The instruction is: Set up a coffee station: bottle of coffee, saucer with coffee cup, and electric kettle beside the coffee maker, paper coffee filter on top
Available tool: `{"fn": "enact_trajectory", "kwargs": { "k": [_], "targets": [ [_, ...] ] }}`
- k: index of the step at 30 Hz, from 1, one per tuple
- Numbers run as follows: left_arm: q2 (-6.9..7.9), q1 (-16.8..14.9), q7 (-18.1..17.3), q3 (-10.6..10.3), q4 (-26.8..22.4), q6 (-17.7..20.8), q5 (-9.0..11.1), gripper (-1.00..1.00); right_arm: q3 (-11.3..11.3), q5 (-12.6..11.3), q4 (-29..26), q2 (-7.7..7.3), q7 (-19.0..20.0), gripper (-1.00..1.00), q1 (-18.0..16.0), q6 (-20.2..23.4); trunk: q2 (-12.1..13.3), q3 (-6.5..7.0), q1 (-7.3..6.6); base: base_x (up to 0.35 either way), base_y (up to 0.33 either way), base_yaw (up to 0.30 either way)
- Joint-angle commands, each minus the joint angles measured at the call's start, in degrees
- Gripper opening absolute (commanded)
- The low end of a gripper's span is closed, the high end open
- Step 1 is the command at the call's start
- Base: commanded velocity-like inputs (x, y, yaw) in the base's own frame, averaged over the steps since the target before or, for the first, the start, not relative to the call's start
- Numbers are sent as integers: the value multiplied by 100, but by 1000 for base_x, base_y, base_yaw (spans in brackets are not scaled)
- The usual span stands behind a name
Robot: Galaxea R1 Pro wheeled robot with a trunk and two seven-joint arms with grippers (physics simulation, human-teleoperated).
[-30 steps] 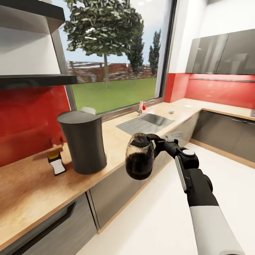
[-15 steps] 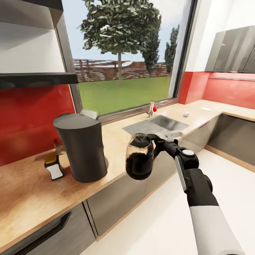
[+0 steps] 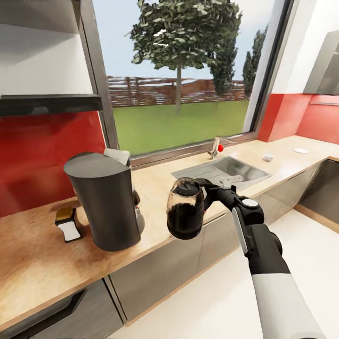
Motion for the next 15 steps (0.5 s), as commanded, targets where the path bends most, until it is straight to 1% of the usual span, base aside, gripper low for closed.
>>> {"fn": "enact_trajectory", "kwargs": {
  "k": [1, 8, 11, 15],
  "targets": [
    [0, 0, -6, 27, -2, -28, 26, 100, -12, 48, -9, 5, 46, -100, -5, 23, -12, -11, 4, 39, -312, 276],
    [1, 0, -6, 27, -10, -35, 33, 100, -12, 48, -9, 5, 46, -100, -5, 23, -12, 10, 4, 22, -314, 271],
    [7, 0, -6, 27, -18, -37, 33, 100, -12, 48, -5, 5, 53, -100, -5, 23, -12, 27, 4, 157, -299, 229],
    [8, 0, -6, 27, -20, -37, 33, 100, -9, 48, 0, 7, 55, -100, -5, 23, -12, 48, 4, 232, -252, 235]
  ]
}}
